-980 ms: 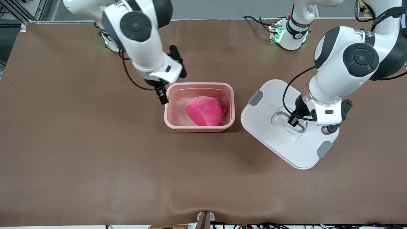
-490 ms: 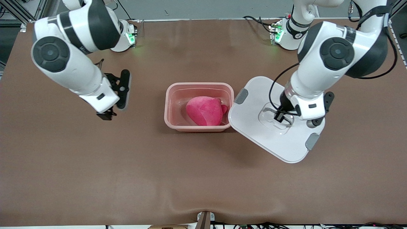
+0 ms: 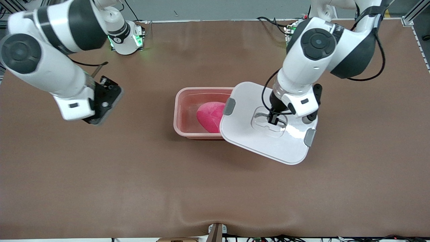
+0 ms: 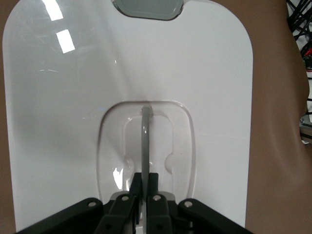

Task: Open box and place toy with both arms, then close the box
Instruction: 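Withdraw the right gripper while the left gripper carries the lid over the box, then lower the lid onto the box with the left gripper and press it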

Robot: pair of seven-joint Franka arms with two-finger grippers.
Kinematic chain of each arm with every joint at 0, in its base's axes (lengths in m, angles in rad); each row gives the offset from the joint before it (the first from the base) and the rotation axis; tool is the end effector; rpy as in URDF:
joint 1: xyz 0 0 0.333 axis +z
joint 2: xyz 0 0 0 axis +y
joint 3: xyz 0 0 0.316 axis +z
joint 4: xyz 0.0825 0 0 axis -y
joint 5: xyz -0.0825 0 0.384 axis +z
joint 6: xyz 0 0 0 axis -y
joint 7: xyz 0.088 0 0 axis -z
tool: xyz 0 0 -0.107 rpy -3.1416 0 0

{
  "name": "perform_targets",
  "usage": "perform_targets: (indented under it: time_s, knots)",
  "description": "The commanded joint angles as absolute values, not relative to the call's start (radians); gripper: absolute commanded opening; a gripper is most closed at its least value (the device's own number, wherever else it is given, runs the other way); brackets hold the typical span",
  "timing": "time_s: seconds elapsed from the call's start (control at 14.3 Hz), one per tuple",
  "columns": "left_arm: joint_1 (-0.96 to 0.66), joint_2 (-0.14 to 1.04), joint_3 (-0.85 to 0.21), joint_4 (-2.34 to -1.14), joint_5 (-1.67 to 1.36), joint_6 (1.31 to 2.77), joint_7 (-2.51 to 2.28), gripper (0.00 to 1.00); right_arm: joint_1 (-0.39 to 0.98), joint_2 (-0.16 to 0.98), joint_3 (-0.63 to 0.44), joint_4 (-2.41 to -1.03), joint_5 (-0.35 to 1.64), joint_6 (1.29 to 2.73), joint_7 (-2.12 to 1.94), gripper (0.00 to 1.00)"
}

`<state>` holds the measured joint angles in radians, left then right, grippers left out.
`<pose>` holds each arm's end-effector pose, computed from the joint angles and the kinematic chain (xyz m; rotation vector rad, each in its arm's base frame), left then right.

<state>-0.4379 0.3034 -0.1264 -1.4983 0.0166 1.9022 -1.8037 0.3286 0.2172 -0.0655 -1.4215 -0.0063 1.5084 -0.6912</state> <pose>0.5669 -0.3452 0.5061 2.4705 1.7683 0.0289 0.5887 0.1622 0.5628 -2.7776 -1.4371 0.2055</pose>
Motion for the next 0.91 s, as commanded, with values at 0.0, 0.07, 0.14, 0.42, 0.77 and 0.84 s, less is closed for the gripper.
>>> perform_targets:
  time_s: [0.0,0.07,0.14,0.42,0.77,0.84]
  knots:
    - [-0.489,0.316,-0.12,-1.496,0.023,1.931,-1.937,0.0,0.305,0.172,-0.052,-1.428,0.002,1.499,-0.519,1.0]
    - [-0.512,0.324,-0.12,-1.5,0.023,1.945,-1.986,0.0,0.299,0.158,-0.051,-1.43,0.003,1.497,-0.461,1.0]
    - [-0.534,0.328,-0.12,-1.5,0.037,1.954,-2.043,0.0,0.287,0.144,-0.051,-1.436,-0.006,1.491,-0.416,1.0]
    - [-0.61,0.351,-0.12,-1.515,0.098,1.986,-2.238,0.0,0.197,0.071,-0.046,-1.542,0.003,1.511,-0.342,1.0]
    - [-0.696,0.356,-0.12,-1.562,0.182,2.042,-2.456,0.0,0.042,0.002,-0.046,-1.598,0.017,1.612,-0.336,1.0]
    - [-0.715,0.357,-0.12,-1.565,0.202,2.049,-2.489,0.0,0.026,-0.017,-0.046,-1.615,0.024,1.611,-0.295,1.0]
